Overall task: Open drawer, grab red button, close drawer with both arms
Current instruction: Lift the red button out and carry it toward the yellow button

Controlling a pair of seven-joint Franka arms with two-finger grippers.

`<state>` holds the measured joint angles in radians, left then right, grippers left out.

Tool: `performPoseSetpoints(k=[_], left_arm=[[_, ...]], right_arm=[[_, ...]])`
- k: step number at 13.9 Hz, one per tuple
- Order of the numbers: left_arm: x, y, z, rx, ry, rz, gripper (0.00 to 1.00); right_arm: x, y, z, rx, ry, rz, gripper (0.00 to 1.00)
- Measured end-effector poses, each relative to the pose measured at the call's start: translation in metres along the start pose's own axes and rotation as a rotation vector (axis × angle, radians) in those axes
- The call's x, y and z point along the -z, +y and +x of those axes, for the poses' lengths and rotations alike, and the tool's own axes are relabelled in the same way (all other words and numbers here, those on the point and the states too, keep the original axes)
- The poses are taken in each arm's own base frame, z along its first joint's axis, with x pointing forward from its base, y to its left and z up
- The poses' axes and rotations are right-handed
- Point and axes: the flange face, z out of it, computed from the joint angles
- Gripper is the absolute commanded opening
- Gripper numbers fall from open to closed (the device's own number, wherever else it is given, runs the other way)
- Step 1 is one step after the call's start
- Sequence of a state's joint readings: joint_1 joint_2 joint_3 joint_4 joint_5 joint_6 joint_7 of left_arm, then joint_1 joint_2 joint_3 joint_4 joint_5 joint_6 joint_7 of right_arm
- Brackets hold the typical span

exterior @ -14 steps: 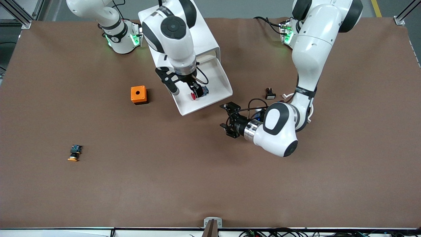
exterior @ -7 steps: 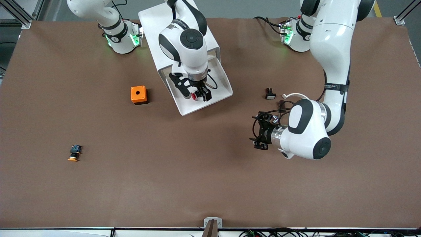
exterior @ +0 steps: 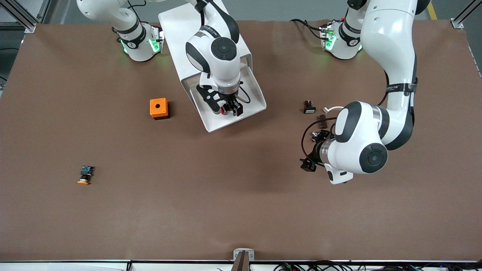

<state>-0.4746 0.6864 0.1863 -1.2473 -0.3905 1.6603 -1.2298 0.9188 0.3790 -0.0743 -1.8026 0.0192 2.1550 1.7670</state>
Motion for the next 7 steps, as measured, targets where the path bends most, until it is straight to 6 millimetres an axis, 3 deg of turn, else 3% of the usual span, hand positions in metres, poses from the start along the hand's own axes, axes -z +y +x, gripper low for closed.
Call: performPoseSetpoints(k=[4, 6, 7], left_arm=[[0.0025, 0.0029, 0.0009, -0.207, 0.013, -0.026, 1.0], [0.0031, 0.0049, -0.001, -0.272, 0.021, -0.038, 1.0], [0.0027, 0.0076, -0.0057, -0.304, 0.029, -0.049, 1.0]], right_arm=[[-0.0021, 0.0006, -0.0045, 0.005, 0.001, -0.003, 0.19], [-0.0004, -0.0003, -0.0048, 0.005, 0.0, 0.001, 0.04], [0.0006, -0.0009, -0.0049, 0.005, -0.001, 0.003, 0.03]])
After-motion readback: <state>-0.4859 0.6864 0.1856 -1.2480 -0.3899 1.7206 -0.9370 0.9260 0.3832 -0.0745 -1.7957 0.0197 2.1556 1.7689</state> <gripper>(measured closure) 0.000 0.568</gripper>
